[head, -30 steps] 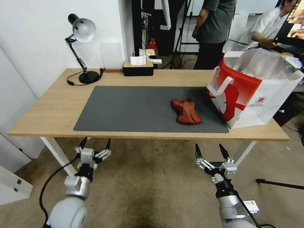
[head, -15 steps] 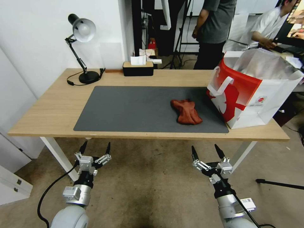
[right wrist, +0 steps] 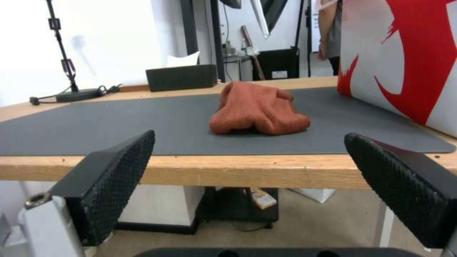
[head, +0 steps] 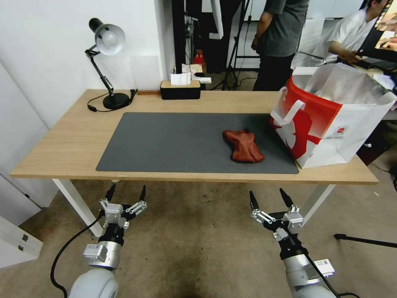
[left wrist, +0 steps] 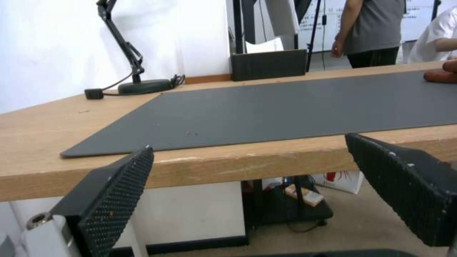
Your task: Sweep shrimp from table into container with towel, then put container into takeout bag.
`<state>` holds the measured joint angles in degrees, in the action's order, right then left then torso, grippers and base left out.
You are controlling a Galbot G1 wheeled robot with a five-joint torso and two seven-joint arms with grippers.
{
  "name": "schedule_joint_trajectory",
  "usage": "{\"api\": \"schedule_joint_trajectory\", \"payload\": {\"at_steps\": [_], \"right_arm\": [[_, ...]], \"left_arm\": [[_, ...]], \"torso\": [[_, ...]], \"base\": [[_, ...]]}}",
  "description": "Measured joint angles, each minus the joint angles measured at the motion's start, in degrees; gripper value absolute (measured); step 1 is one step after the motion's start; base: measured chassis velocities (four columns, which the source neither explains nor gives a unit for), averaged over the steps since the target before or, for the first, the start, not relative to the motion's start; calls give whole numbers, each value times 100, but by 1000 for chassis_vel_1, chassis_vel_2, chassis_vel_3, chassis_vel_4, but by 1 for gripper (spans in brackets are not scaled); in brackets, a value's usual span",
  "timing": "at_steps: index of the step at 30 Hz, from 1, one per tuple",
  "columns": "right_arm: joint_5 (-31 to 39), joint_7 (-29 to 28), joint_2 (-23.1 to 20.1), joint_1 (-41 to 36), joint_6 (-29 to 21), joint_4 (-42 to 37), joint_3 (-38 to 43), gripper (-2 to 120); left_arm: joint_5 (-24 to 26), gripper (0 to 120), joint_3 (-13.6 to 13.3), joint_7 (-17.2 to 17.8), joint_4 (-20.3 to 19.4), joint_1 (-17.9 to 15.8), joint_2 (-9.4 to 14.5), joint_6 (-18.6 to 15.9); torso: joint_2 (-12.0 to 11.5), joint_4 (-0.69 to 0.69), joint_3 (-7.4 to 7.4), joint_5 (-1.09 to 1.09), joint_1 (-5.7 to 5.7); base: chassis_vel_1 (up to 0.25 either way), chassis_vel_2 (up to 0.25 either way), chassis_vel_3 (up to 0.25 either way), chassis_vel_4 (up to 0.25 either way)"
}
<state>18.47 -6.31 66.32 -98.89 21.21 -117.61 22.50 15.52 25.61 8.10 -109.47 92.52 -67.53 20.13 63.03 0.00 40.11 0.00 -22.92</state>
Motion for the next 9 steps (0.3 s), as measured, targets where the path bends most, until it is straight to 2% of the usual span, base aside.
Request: {"api": "schedule_joint_trajectory", "payload": {"at_steps": [9], "right_arm": [[-3,-3,1,0,6,-3,0,100]], "left_arm": [[2,100,-4,3,0,-4,4,-11]], "torso": [[0,0,0,0,0]], "base": [[0,0,0,0]]}}
